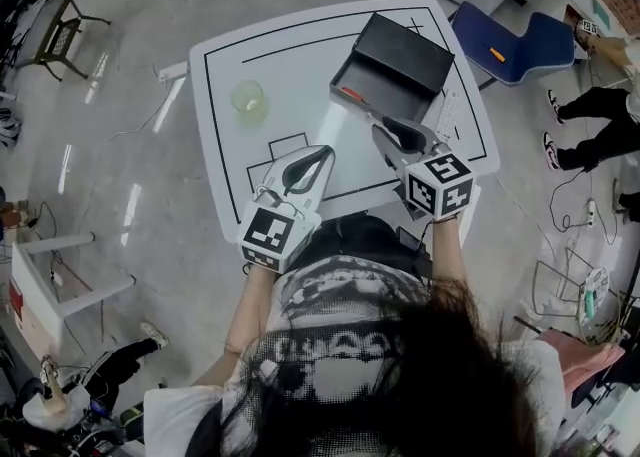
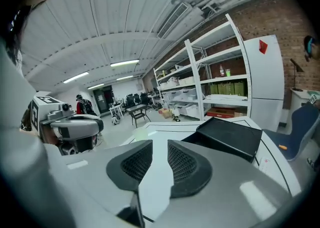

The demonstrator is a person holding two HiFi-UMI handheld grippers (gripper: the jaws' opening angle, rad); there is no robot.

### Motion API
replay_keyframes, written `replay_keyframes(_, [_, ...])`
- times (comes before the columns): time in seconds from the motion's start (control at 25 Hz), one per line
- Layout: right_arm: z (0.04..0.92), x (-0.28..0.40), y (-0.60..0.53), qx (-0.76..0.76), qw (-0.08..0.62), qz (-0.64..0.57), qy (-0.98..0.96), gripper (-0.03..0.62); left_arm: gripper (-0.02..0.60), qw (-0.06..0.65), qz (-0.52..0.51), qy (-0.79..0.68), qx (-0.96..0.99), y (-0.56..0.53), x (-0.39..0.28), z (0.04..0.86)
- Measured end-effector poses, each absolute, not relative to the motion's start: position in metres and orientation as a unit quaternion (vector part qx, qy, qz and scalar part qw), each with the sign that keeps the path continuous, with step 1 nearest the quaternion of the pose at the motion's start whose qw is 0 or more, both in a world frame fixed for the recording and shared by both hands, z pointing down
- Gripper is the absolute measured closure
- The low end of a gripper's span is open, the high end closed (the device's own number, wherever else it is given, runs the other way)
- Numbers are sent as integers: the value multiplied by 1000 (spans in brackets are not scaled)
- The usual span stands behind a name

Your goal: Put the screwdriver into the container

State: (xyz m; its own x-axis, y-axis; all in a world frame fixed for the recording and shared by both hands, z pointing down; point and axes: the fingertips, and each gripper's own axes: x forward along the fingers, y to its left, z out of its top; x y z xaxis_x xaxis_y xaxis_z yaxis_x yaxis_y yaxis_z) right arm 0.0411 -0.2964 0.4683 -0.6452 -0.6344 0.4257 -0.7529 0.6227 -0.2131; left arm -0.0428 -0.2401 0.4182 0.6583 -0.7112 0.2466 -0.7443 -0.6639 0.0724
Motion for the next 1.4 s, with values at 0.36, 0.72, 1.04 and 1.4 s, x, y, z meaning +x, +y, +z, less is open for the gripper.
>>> replay_keyframes(0.36, [457,25,-244,439,118,204,-867,517,581,81,107,-342,930,-212,-55,418])
replay_keyframes(0.72, [454,27,-209,461,105,214,-855,534,581,88,104,-313,940,-190,-49,423])
replay_keyframes(1.04, [447,29,-187,454,95,211,-860,568,581,89,107,-310,940,-173,-36,422])
replay_keyframes(1.4, [449,43,-141,420,103,214,-876,597,581,92,104,-338,931,-129,-13,417])
